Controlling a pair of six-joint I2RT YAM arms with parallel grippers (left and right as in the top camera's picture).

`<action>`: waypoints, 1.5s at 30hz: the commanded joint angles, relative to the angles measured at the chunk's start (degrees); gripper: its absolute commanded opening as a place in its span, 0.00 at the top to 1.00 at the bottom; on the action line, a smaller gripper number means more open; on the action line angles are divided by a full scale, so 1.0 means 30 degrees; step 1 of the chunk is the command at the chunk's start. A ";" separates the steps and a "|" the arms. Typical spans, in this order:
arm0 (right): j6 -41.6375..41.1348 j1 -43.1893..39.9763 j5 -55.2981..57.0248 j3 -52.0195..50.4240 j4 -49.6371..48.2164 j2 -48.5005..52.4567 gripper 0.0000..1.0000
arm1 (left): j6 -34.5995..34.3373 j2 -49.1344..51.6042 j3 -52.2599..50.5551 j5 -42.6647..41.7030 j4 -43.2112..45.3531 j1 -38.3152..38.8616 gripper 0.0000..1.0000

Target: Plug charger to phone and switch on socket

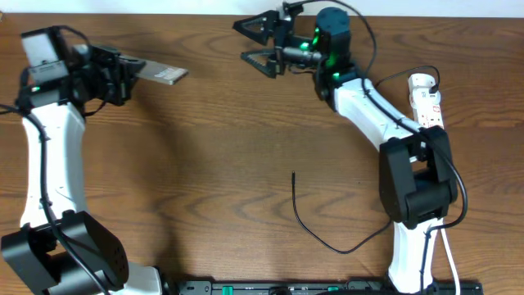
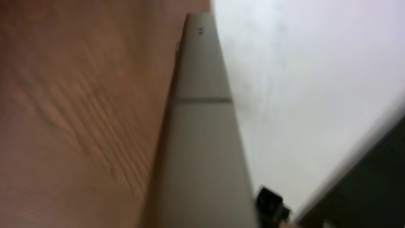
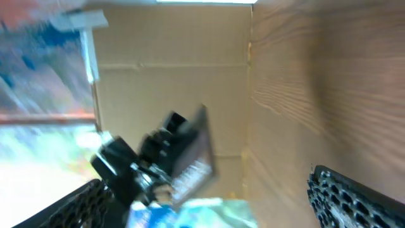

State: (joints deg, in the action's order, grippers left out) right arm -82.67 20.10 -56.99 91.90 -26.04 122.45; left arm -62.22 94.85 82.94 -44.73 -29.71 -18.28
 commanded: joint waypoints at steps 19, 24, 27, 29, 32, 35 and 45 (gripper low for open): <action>2.2199 -0.1851 0.9843 0.4860 2.5296 -0.0743 0.01 | 1.3078 0.0007 0.0160 -1.3435 0.1938 -0.0226 0.93; 2.3103 -0.1545 1.3865 0.7694 3.0170 -0.0743 0.01 | 1.3755 0.0364 -0.0372 -1.2407 0.1945 0.1173 0.93; 2.3081 -0.1290 1.5555 0.8298 3.2020 -0.0743 0.01 | 1.4331 0.1195 -0.0627 -1.2305 0.1938 0.2076 0.93; 2.3095 -0.1064 1.6203 0.8276 3.3062 -0.0743 0.01 | 1.4324 0.2127 -0.0627 -1.2386 0.1960 0.2652 0.93; 2.3176 -0.0641 1.6655 0.7759 3.3900 -0.0743 0.01 | 1.4382 0.3789 -0.0627 -1.3041 0.2157 0.3271 0.93; 2.3307 -0.0029 1.6684 0.7344 3.4549 -0.0743 0.01 | 1.4367 0.5501 -0.0627 -1.4775 0.3359 0.3672 0.93; 2.3256 0.2601 1.7362 0.4823 3.4672 -0.0743 0.02 | 1.4389 0.8699 -0.0627 -1.5132 0.3883 0.4073 0.93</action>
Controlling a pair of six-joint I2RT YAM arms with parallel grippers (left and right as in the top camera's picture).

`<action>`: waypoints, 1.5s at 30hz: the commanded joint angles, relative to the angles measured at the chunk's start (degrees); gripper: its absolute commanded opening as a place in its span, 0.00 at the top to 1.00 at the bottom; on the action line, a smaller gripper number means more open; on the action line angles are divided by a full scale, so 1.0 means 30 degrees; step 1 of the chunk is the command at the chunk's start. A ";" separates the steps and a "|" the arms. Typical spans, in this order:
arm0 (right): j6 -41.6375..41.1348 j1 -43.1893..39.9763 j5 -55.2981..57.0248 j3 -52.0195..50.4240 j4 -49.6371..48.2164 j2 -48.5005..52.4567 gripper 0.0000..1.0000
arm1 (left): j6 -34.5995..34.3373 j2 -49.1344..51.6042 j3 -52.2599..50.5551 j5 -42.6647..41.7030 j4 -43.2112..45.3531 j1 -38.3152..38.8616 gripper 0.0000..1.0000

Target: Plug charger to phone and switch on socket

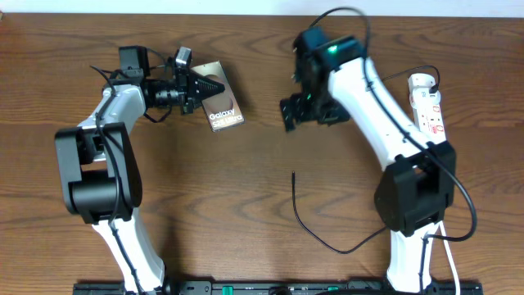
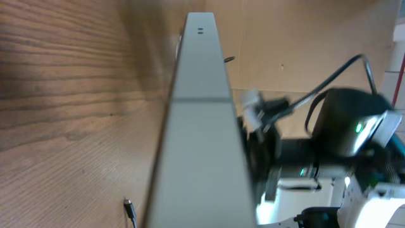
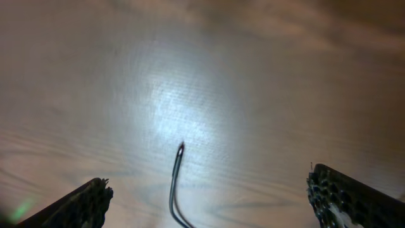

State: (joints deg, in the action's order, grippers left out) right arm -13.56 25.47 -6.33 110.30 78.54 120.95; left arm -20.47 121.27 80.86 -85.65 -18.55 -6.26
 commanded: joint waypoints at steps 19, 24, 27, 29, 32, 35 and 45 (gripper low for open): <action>-0.2142 0.2929 -0.1093 -0.8619 -0.3825 -0.0240 0.14 | 0.0466 -0.0109 0.0066 -0.1362 0.0816 0.0066 0.92; -0.3519 0.3031 -0.1049 -0.8969 -0.4328 -0.0240 0.27 | 0.0466 -0.0109 0.0066 -0.1224 0.0816 0.0058 0.92; -0.4051 0.3060 -0.0991 -0.8969 -0.4481 -0.0240 0.29 | 0.0466 -0.0109 0.0066 -0.1224 0.0816 0.0058 0.93; -0.4364 0.3067 -0.0816 -0.8969 -0.4488 -0.0240 0.30 | 0.0466 -0.0109 0.0066 -0.1224 0.0816 0.0058 0.93; -0.5042 0.3067 -0.0284 -0.8976 -0.4466 -0.0240 0.35 | 0.0466 -0.0109 0.0066 -0.1217 0.0816 0.0058 0.93; -0.5144 0.3118 -0.0291 -0.8998 -0.4459 -0.0240 0.41 | 0.0466 -0.0102 0.0066 -0.1217 0.0816 0.0058 0.93; -0.6062 0.4058 -0.0117 -0.9078 -0.4473 -0.0240 0.55 | 0.0466 -0.0109 0.0066 -0.1217 0.0809 0.0058 0.93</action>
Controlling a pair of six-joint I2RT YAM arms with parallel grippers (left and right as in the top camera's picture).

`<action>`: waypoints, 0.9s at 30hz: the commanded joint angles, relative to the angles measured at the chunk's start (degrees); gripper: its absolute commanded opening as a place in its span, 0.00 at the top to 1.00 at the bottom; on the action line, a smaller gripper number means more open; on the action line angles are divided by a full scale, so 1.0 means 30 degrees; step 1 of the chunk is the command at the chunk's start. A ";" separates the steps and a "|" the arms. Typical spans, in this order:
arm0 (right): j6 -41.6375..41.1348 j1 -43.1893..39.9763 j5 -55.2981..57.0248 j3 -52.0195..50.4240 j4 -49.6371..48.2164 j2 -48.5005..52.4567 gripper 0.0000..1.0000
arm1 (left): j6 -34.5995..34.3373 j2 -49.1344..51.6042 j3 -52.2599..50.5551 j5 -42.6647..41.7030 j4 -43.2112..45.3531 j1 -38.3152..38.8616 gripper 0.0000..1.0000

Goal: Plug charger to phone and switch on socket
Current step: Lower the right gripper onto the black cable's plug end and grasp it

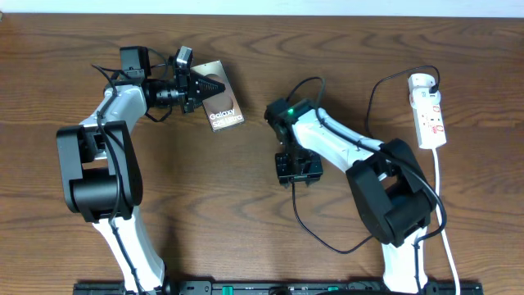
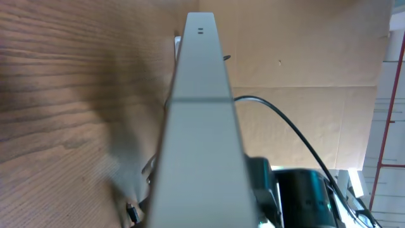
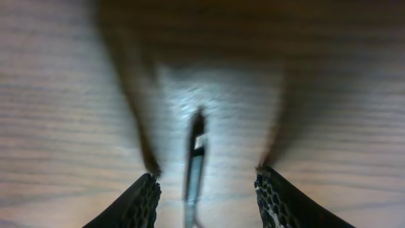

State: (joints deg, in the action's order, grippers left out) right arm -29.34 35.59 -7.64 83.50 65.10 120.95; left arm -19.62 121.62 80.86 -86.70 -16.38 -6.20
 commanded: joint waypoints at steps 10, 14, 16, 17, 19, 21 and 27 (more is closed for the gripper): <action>-0.1144 0.1042 0.0444 -0.0146 -0.0051 -0.0240 0.66 | 0.0182 -0.0219 0.0066 -0.0874 0.0087 0.0036 0.93; -0.1209 0.1027 0.0561 -0.0146 -0.0211 -0.0240 0.65 | 0.0182 -0.0219 0.0066 -0.0867 0.0080 0.0044 0.93; -0.1552 0.1027 0.0991 -0.0146 -0.0321 -0.0240 0.65 | 0.0182 -0.0219 0.0066 -0.0867 0.0080 0.0036 0.93; -0.1581 0.1027 0.1086 -0.0146 -0.0423 -0.0240 0.64 | 0.0182 -0.0219 0.0066 -0.0867 0.0080 0.0044 0.93; -0.1647 0.1027 0.1093 -0.0146 -0.0670 -0.0240 0.65 | 0.0182 -0.0219 0.0066 -0.0867 0.0080 0.0044 0.93; -0.1894 0.1027 0.1166 -0.0146 -0.0911 -0.0240 0.66 | 0.0182 -0.0226 0.0066 -0.0867 0.0080 0.0044 0.93; -0.2222 0.1027 0.1515 -0.0146 -0.1064 -0.0240 0.71 | 0.0182 -0.0219 0.0066 -0.0867 0.0073 0.0044 0.93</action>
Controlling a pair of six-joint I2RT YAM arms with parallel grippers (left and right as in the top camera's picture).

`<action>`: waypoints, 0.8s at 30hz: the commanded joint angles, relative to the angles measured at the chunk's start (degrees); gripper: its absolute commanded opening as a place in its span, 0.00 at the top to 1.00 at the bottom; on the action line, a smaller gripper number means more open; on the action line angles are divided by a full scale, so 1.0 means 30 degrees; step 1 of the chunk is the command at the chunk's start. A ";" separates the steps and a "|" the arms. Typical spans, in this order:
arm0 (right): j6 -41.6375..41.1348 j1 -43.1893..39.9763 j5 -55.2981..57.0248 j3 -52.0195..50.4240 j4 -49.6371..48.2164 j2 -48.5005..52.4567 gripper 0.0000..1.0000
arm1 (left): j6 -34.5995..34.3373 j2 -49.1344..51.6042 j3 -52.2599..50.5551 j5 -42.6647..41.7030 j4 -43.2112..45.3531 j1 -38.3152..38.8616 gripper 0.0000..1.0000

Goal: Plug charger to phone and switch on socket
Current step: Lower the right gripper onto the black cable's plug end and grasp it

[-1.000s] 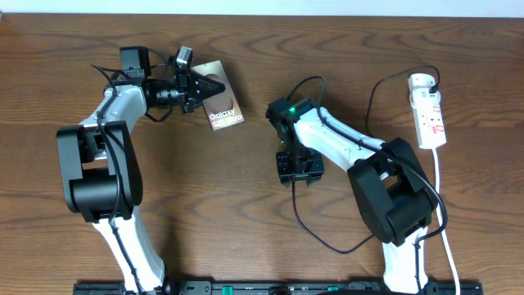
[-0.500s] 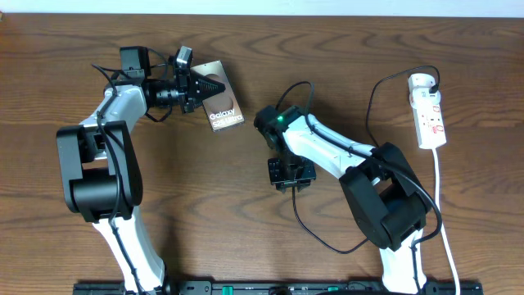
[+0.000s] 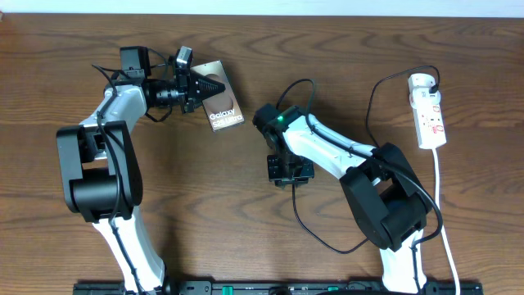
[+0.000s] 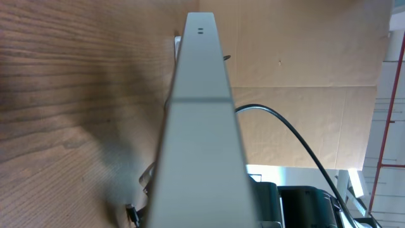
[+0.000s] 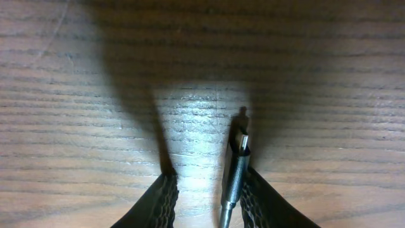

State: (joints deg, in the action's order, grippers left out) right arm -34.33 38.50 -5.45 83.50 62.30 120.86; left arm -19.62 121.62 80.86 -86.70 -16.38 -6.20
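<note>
The gold Galaxy phone is held off the table at the back left, with my left gripper shut on it. In the left wrist view only its long grey edge shows. The black charger cable lies on the wood at centre, and its metal plug sits between the fingers of my right gripper. The plug rests against the right finger, with a gap to the left finger. My right gripper stands low over the table, its jaws narrowed but open.
A white socket strip lies at the right edge of the wooden table, with its white lead running down to the front. A black arm cable arcs above the right wrist. Both arm bases stand at the front.
My right gripper shifted slightly left and its jaws have narrowed. The plug, centred in a wider gap before, now lies against the right finger. The left gripper and phone have not moved.
My left gripper first held the phone at the far left while the right gripper hung open at the back centre. The phone then came in toward the middle, and the right gripper hung above the cable end. It later straddled the plug and now stands narrower around it.
</note>
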 commanded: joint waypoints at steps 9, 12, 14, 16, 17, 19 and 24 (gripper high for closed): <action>-0.0685 0.0058 0.1137 -0.0153 -0.0117 -0.0211 0.76 | 0.0182 -0.0219 0.0066 -0.0867 0.0073 0.0036 0.93; -0.0685 0.0058 0.1137 -0.0153 -0.0102 -0.0211 0.82 | 0.0182 -0.0219 0.0066 -0.0867 0.0073 0.0044 0.93; -0.0685 0.0058 0.1137 -0.0153 -0.0051 -0.0211 0.86 | 0.0182 -0.0219 0.0066 -0.0852 0.0073 0.0044 0.93; -0.0685 0.0058 0.1137 -0.0160 -0.0058 -0.0211 0.87 | 0.0182 -0.0219 0.0066 -0.0721 0.0073 0.0044 0.93; -0.0685 0.0058 0.1137 -0.0160 -0.0058 -0.0211 0.87 | 0.0182 -0.0219 0.0066 -0.0721 0.0066 0.0044 0.93; -0.0685 0.0058 0.1137 -0.0160 -0.0051 -0.0211 0.86 | 0.0182 -0.0219 0.0066 -0.0721 0.0073 0.0044 0.93; -0.0685 0.0058 0.1129 -0.0160 -0.0044 -0.0211 0.86 | 0.0175 -0.0219 0.0066 -0.0721 0.0073 0.0044 0.93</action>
State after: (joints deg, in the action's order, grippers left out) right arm -35.62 38.50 -4.01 83.50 62.28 120.79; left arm -19.62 121.62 80.86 -86.67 -16.38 -6.20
